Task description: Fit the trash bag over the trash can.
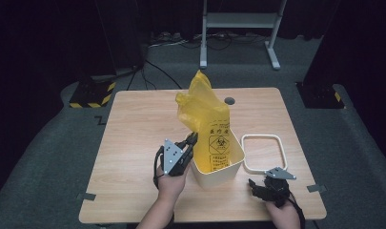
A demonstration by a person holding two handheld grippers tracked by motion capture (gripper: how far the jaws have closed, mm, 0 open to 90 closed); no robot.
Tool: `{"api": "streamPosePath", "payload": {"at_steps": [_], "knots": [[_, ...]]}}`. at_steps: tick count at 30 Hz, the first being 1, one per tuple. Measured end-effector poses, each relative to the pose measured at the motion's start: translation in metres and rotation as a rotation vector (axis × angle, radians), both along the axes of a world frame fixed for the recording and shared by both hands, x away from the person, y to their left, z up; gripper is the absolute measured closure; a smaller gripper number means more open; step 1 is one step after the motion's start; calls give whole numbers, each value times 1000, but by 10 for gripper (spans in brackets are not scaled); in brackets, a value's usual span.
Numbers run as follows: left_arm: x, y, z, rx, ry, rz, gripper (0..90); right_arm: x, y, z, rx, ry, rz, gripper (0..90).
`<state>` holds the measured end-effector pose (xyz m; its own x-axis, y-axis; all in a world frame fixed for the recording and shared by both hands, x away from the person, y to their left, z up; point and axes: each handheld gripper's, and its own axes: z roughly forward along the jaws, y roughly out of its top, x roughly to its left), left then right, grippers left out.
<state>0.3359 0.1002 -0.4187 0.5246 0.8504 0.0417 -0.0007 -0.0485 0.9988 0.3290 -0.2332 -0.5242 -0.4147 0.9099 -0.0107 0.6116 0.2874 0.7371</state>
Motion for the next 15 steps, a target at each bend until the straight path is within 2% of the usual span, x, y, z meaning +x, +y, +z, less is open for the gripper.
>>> {"api": "streamPosePath", "payload": {"at_steps": [10, 15], "knots": [[-10, -2, -16, 21, 41, -34, 825, 0, 0, 0, -1, 0, 6, 223], [-13, 3, -15, 19, 54, -32, 711, 0, 0, 0, -1, 0, 5, 223]]}}
